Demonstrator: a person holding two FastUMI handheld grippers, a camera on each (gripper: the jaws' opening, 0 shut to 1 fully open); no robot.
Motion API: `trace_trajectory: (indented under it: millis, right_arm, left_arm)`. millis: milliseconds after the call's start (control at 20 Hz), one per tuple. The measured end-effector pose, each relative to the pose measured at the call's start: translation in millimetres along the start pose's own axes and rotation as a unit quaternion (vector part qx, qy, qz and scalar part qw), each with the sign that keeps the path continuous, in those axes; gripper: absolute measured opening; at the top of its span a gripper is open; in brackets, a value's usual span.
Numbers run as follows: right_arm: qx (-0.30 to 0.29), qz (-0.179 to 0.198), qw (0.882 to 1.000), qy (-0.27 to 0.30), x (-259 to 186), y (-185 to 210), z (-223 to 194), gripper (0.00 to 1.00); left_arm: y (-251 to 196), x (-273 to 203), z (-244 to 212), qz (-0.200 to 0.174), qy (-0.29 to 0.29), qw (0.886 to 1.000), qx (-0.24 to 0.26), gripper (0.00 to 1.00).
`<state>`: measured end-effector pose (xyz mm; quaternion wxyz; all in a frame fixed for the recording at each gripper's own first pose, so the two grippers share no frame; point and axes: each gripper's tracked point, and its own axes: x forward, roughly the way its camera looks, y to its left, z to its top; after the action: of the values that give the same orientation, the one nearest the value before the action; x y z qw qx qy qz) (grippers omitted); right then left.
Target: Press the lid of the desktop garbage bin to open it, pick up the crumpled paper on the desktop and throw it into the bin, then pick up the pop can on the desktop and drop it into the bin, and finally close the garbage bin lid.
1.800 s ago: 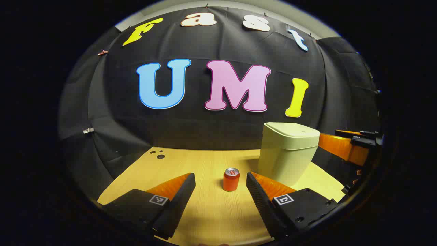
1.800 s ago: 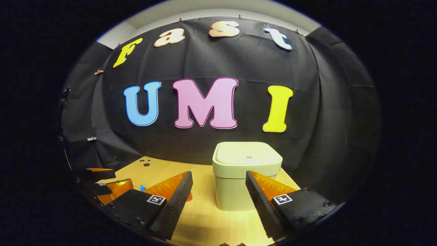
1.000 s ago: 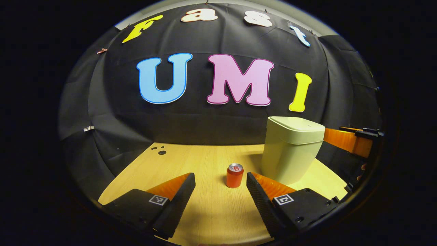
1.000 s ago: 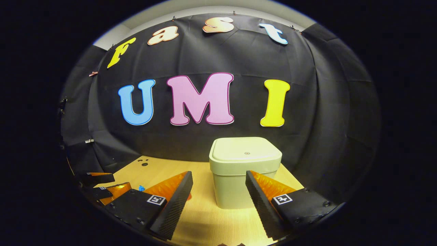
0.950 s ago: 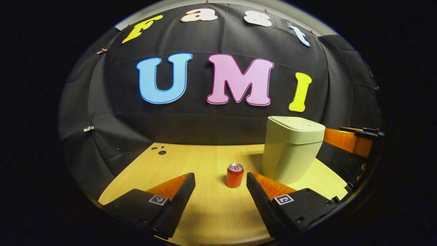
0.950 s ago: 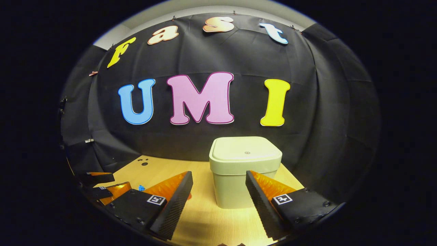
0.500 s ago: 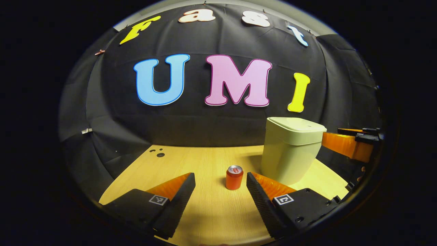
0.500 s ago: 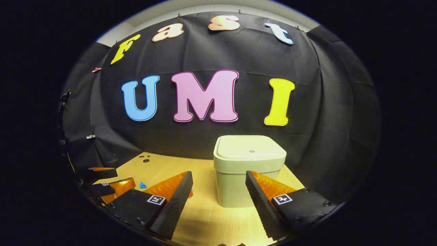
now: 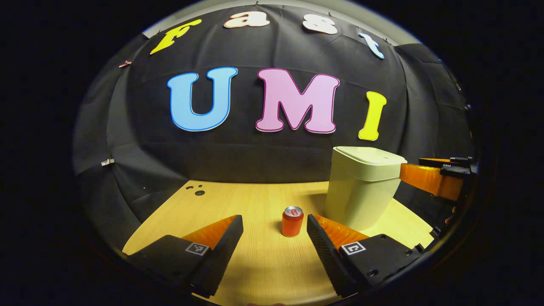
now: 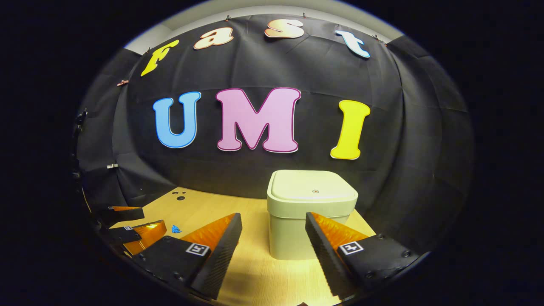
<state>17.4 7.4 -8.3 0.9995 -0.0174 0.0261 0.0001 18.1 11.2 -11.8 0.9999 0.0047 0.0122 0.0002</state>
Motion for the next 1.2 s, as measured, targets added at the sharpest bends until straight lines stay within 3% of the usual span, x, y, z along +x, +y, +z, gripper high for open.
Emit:
trace_trajectory:
  millis: [50,100,150,200,350,600,950,1200]
  right_arm:
    - [-0.002,-0.001,1.000,-0.003,1,0,1,0.89]
    - [-0.003,0.001,1.000,-0.005,1,2,4,0.70]
    - [-0.005,0.002,1.000,-0.004,2,3,6,0.66]
    - [-0.008,0.002,1.000,-0.004,4,3,6,0.55]
    - [-0.005,0.017,1.000,0.008,9,11,2,0.41]
    - [0.003,0.012,1.000,0.005,17,7,10,0.12]
    - [0.020,0.048,0.999,0.010,28,15,17,0.05]
    - [0.023,0.049,0.999,0.000,41,6,31,0.08]
  left_arm:
    - [1,0,0,0.001,0.001,1.000,0.000,0.97]
    - [3,0,1,0.003,0.000,1.000,0.000,0.97]
    - [4,0,0,0.004,0.000,1.000,0.000,0.97]
    - [4,0,1,0.004,0.000,1.000,0.000,0.96]
    - [4,1,-2,0.003,0.004,1.000,0.000,0.97]
    - [3,4,-3,-0.001,0.008,1.000,0.002,0.97]
    - [9,6,-6,0.007,0.014,1.000,-0.003,0.96]
    - [14,7,-9,0.013,0.021,1.000,-0.006,0.97]
